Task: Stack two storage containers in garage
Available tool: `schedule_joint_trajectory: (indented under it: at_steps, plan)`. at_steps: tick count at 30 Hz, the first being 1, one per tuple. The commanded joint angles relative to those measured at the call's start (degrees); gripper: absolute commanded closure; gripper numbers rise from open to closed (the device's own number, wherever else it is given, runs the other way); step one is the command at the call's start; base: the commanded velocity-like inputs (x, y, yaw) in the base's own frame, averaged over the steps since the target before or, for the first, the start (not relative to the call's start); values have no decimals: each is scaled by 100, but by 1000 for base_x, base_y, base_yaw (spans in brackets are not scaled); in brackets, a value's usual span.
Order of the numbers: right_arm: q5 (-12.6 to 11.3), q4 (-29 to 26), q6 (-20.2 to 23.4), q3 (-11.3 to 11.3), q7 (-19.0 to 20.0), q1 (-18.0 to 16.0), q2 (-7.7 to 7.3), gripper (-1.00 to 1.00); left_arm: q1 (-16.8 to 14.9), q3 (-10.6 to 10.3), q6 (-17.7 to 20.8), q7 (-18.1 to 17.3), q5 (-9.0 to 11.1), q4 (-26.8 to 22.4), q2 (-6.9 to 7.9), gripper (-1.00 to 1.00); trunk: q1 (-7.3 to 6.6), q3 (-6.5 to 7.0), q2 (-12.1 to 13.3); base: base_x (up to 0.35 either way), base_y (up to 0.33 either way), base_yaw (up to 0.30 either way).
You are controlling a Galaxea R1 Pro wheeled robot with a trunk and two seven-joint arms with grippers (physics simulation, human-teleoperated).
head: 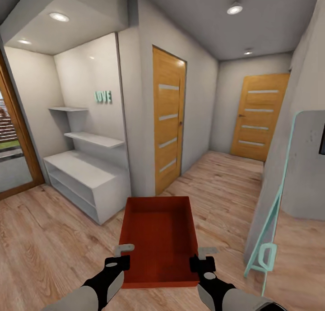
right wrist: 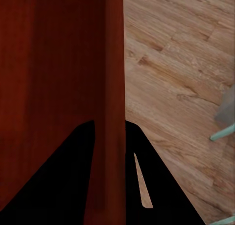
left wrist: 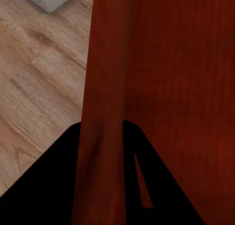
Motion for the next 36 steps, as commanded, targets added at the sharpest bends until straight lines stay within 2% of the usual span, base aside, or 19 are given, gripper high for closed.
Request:
schedule_joint_trajectory:
  at_steps: [1,25,36]
  plan:
    - [94,-23,-112,-437,16,-6,-46,100,-3,169,14,13,335,-1,350,100,4,-8,-6,323,137,-95]
    - [93,-23,-113,-439,16,-6,-47,100,-3,165,14,14,335,-1,350,100,4,-8,-6,323,158,-248]
    - [93,-23,-113,-439,16,-6,-57,100,-3,163,14,12,335,-1,345,100,4,-8,-6,323,164,-41]
